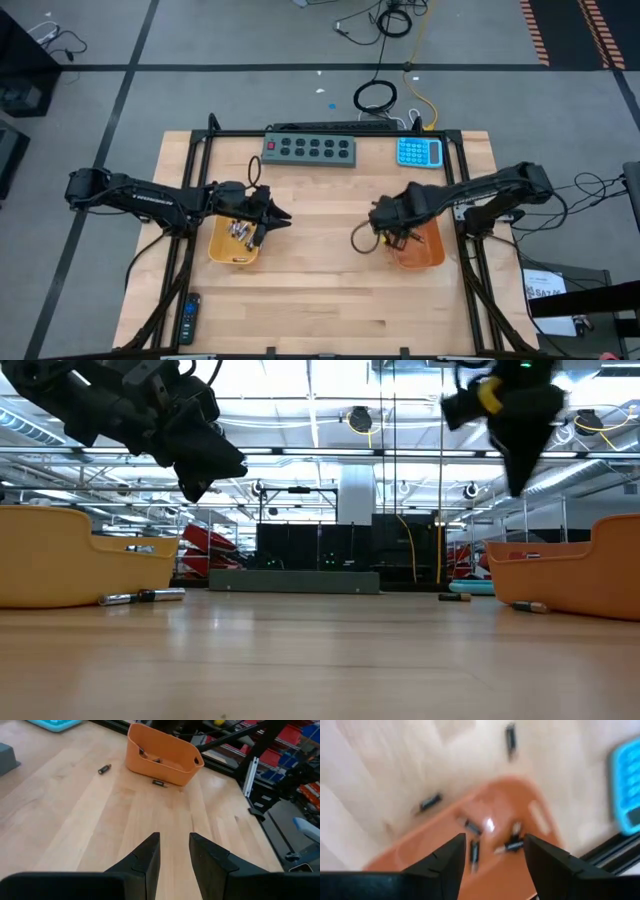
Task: Sort batteries
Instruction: Put the black battery into the orange bin, then put the silver battery into the yellow bin
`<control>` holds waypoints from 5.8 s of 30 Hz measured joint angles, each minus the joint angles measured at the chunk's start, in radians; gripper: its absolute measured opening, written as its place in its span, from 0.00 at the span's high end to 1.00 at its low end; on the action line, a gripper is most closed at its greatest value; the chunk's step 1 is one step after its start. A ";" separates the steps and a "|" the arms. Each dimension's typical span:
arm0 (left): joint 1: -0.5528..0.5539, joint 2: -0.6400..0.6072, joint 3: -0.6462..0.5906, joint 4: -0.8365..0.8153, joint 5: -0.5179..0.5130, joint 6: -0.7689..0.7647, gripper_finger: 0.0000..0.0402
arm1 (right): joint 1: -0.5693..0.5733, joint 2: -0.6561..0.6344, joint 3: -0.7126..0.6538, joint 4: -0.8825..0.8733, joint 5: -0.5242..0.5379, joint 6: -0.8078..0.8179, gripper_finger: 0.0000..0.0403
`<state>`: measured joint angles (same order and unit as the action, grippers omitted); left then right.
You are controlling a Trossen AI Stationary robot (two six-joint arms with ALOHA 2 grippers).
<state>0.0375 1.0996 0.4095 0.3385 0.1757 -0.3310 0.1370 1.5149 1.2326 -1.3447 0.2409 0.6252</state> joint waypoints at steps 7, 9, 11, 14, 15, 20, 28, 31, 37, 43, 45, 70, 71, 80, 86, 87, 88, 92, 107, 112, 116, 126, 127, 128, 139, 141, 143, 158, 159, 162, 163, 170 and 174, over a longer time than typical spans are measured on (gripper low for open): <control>0.001 0.000 0.000 -0.001 -0.002 0.004 0.72 | -0.229 0.045 0.028 0.197 -0.105 -0.187 0.62; 0.001 0.000 0.000 -0.008 -0.002 0.004 0.72 | -0.282 0.071 0.028 0.227 -0.135 -0.218 0.64; 0.001 0.000 0.000 -0.012 -0.002 0.006 0.72 | -0.317 0.109 0.028 0.236 -0.138 -0.244 0.66; 0.001 0.000 0.000 -0.012 -0.002 0.027 0.72 | -0.350 0.176 0.028 0.231 -0.147 -0.296 0.66; 0.001 0.000 0.000 -0.011 -0.002 0.030 0.72 | -0.360 0.198 0.028 0.232 -0.148 -0.316 0.66; 0.001 0.000 0.000 -0.011 -0.002 0.026 0.72 | -0.423 0.283 0.028 0.261 -0.149 -0.399 0.63; 0.001 0.000 0.000 -0.011 -0.002 0.030 0.72 | -0.496 0.334 0.028 0.304 -0.137 -0.496 0.60; 0.001 0.000 0.000 -0.011 -0.002 0.031 0.72 | -0.520 0.349 0.028 0.313 -0.113 -0.505 0.60; 0.001 0.000 0.000 -0.011 -0.002 0.032 0.72 | -0.544 0.396 0.028 0.356 -0.110 -0.542 0.60; 0.001 0.000 0.000 -0.011 -0.001 0.056 0.72 | -0.563 0.463 0.033 0.364 -0.118 -0.570 0.62; 0.001 0.000 0.000 -0.011 -0.002 0.057 0.72 | -0.566 0.479 0.034 0.367 -0.124 -0.586 0.67; -0.001 0.000 0.000 -0.016 0.000 0.056 0.72 | -0.313 0.211 0.097 0.328 -0.112 -0.465 1.00; -0.001 0.000 0.000 -0.017 0.000 0.055 0.72 | -0.285 0.181 0.097 0.324 -0.111 -0.437 1.00; -0.067 0.000 0.000 -0.013 -0.011 0.049 0.72 | -0.007 -0.073 -0.081 0.329 -0.003 -0.128 1.00; -0.097 0.000 0.000 0.035 -0.160 0.060 0.72 | 0.064 -0.173 -0.351 0.365 0.008 0.088 0.95; -0.102 0.000 0.000 0.050 -0.184 0.077 0.72 | 0.072 -0.193 -0.388 0.395 0.018 0.114 0.93; -0.108 0.000 0.000 0.071 -0.214 0.099 0.72 | 0.077 -0.211 -0.425 0.438 0.016 0.128 0.91; -0.130 0.000 0.009 0.133 -0.323 0.197 0.72 | 0.082 -0.272 -0.523 0.586 -0.014 0.125 0.76; -0.030 0.131 0.334 -0.500 -0.477 0.045 0.72 | 0.136 -0.306 -0.509 0.903 0.369 -0.181 0.66; -0.031 0.314 0.517 -0.844 -0.365 -0.029 0.72 | 0.140 -0.301 -0.508 1.084 0.440 -0.344 0.69; -0.031 0.455 0.627 -1.082 -0.299 -0.056 0.72 | 0.133 -0.301 -0.508 1.153 0.439 -0.425 0.70; -0.053 0.747 0.779 -1.304 -0.154 0.048 0.72 | 0.117 -0.301 -0.508 1.177 0.439 -0.428 0.70; -0.054 0.761 0.784 -1.312 -0.153 0.052 0.72 | 0.119 -0.301 -0.508 1.177 0.439 -0.427 0.70; -0.054 0.776 0.786 -1.324 -0.153 0.055 0.72 | 0.120 -0.301 -0.508 1.177 0.439 -0.426 0.70; -0.054 0.816 0.786 -1.373 -0.191 0.082 0.72 | 0.120 -0.301 -0.508 1.179 0.439 -0.425 0.70; -0.056 0.816 0.787 -1.376 -0.184 0.082 0.72 | 0.120 -0.301 -0.508 1.179 0.439 -0.425 0.70; -0.064 0.816 0.798 -1.402 -0.180 0.078 0.72 | 0.120 -0.300 -0.508 1.179 0.439 -0.424 0.70; -0.181 0.815 0.828 -1.551 -0.352 0.274 0.64 | 0.120 -0.228 -0.508 1.185 0.433 -0.398 0.70; -0.184 0.815 0.828 -1.552 -0.372 0.283 0.61 | 0.120 -0.215 -0.508 1.193 0.431 -0.398 0.70; -0.189 0.815 0.828 -1.552 -0.419 0.291 0.56 | 0.118 -0.182 -0.508 1.213 0.402 -0.401 0.70; -0.189 0.815 0.828 -1.552 -0.424 0.296 0.55 | 0.117 -0.174 -0.508 1.215 0.397 -0.401 0.70; -0.189 0.815 0.828 -1.548 -0.429 0.396 0.54 | 0.117 -0.158 -0.509 1.235 0.388 -0.414 0.70; -0.188 0.815 0.827 -1.532 -0.428 0.450 0.54 | 0.117 -0.164 -0.509 1.265 0.387 -0.437 0.70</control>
<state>-0.1508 1.9144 1.2369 -1.1933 -0.2527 0.1192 0.2543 1.3512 0.7238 -0.0800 0.6277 0.1882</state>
